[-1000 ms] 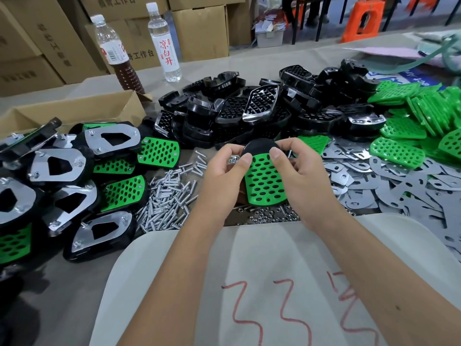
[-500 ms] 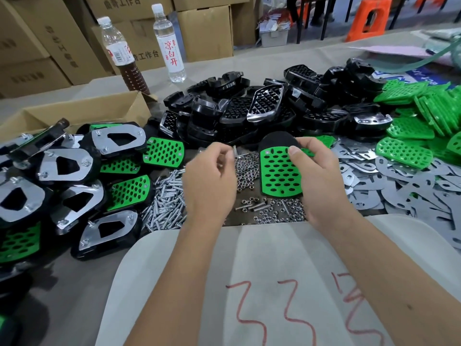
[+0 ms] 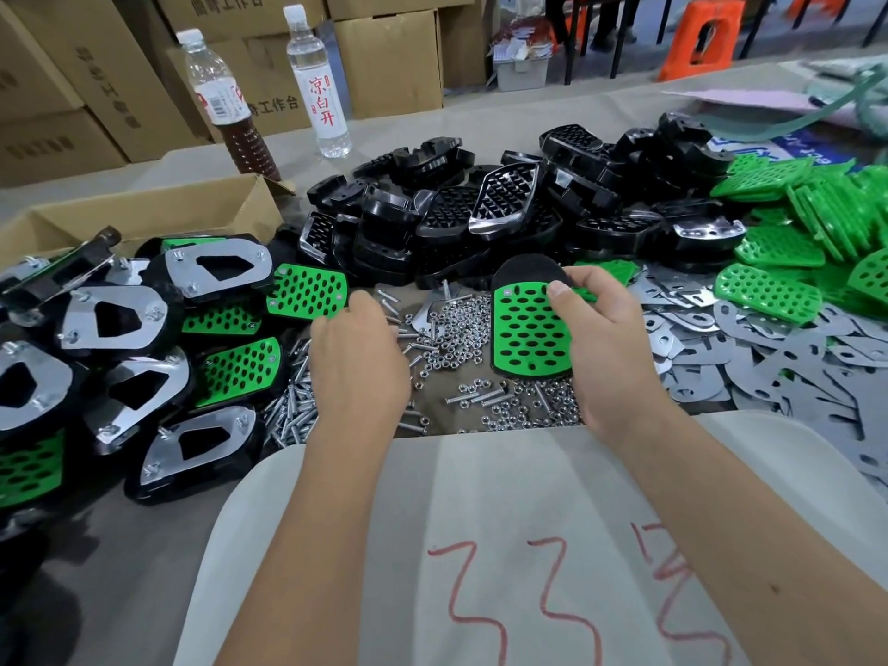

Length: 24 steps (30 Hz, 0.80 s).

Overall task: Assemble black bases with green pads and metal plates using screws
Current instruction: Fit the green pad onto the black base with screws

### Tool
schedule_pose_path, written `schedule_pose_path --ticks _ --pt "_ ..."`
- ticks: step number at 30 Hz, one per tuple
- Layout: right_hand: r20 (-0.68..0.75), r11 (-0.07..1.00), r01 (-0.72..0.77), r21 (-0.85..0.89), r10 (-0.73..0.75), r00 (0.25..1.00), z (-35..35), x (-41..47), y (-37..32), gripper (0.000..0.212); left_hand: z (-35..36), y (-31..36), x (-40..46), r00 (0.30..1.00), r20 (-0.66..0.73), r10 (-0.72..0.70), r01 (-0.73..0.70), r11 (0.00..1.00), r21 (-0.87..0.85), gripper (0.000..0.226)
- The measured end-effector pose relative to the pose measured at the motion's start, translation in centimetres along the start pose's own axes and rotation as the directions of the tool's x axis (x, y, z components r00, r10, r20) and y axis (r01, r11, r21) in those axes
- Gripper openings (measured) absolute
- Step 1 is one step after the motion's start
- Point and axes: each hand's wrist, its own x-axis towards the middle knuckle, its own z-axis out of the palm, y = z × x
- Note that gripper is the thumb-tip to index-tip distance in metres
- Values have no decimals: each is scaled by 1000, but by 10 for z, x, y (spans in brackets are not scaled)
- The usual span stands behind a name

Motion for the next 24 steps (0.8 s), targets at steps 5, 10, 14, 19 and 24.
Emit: schedule_pose_path --ticks 5,10,14,19,24 --pt "-3 1000 13 1 -13 1000 0 0 0 11 0 0 1 984 -170 45 -48 999 -16 17" --pt "-52 999 52 -12 -53 997 -1 3 5 11 -1 5 0 963 -268 33 -184 805 -564 12" --pt "-128 996 77 -47 -82 988 1 4 7 11 -7 26 -8 961 -107 254 -200 374 -906 12" --pt "-167 994 105 -36 -110 980 2 3 5 13 6 43 -21 896 -84 436 -284 417 -864 8" --pt "-190 996 85 0 -83 978 -1 6 7 6 17 40 -23 909 -112 401 -319 497 -807 7"
